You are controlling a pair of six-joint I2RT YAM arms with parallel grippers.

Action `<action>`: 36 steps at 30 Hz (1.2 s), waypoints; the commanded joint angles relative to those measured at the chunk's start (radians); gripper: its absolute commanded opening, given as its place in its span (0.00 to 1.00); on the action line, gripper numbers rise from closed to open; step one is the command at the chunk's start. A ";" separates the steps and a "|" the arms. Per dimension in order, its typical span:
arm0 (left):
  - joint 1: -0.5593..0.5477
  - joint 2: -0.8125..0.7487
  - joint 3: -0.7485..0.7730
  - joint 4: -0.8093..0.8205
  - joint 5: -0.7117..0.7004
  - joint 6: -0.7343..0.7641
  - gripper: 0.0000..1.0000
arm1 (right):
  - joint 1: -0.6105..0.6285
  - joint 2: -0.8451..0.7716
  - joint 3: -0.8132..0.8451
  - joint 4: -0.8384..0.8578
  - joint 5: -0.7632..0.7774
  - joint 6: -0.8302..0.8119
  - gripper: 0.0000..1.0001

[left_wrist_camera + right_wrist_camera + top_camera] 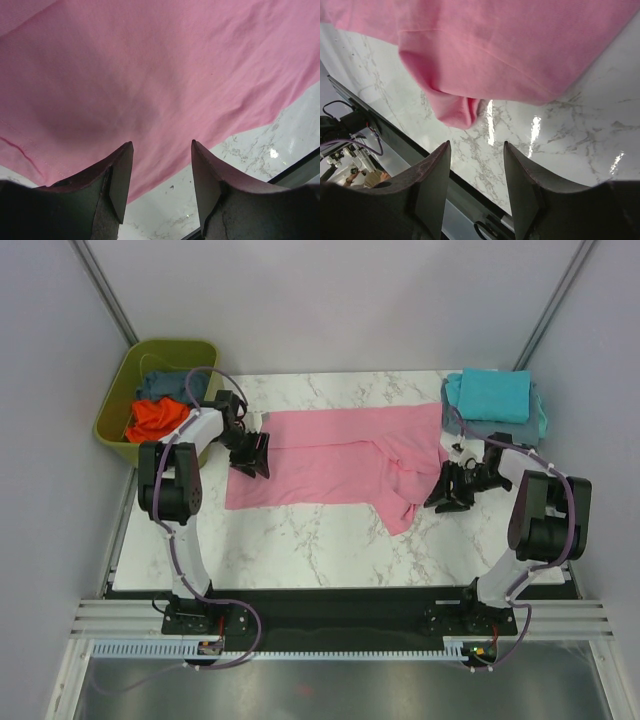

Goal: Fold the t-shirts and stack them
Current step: Fold the tshirt

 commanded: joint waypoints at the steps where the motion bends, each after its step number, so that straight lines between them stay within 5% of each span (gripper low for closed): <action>1: 0.000 0.000 0.043 0.008 -0.014 -0.018 0.57 | -0.010 0.039 0.043 -0.039 0.018 -0.084 0.54; 27: 0.000 0.031 0.072 0.011 -0.022 -0.027 0.57 | 0.141 0.242 0.149 -0.031 0.004 -0.060 0.45; 34: 0.000 0.032 0.072 0.011 -0.028 -0.024 0.57 | 0.145 0.236 0.158 -0.034 0.031 -0.070 0.00; 36: 0.000 0.032 0.074 0.011 -0.028 -0.024 0.57 | 0.145 0.213 0.148 -0.051 0.028 -0.066 0.00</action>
